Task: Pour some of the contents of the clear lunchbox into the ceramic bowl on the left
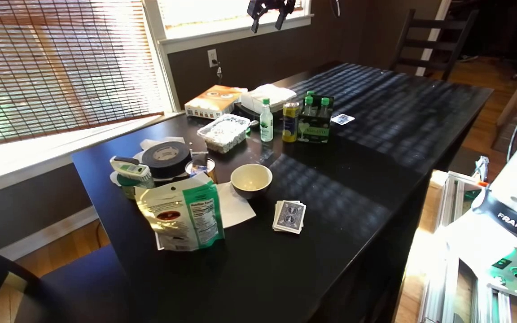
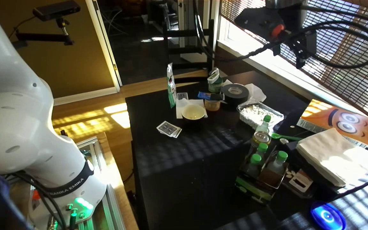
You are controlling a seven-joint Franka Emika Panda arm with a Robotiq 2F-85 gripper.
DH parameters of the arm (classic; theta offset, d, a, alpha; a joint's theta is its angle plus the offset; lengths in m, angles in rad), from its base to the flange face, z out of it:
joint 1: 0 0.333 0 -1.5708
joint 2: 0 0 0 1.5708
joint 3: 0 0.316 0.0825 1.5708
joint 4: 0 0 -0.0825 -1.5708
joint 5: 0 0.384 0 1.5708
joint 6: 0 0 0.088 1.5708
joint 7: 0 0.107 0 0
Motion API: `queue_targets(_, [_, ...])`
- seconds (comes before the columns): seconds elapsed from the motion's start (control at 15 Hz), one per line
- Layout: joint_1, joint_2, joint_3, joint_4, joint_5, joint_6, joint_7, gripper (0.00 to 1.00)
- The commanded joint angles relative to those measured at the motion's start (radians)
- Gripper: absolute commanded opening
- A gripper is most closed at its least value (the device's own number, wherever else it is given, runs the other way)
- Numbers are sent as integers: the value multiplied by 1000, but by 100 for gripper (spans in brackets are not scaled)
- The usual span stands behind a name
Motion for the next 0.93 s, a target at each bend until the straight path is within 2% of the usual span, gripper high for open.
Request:
queue_targets(0.0, [-13, 250, 0, 248, -16, -33, -10, 100])
queue_targets(0.07, [-17, 303, -1, 299, -16, -62, -18, 100])
queue_targets(0.13, [-28, 350, 2, 350, -5, -140, -44, 100])
queue_targets(0.47, [-150, 494, 84, 590, 196, -493, -244, 100])
queue_targets(0.53, [-103, 441, 51, 460, 125, -367, -174, 100])
queue_targets(0.73, [-141, 472, 68, 546, 168, -459, -224, 100])
queue_targets(0.87, [-129, 483, 71, 529, 177, -390, -198, 100])
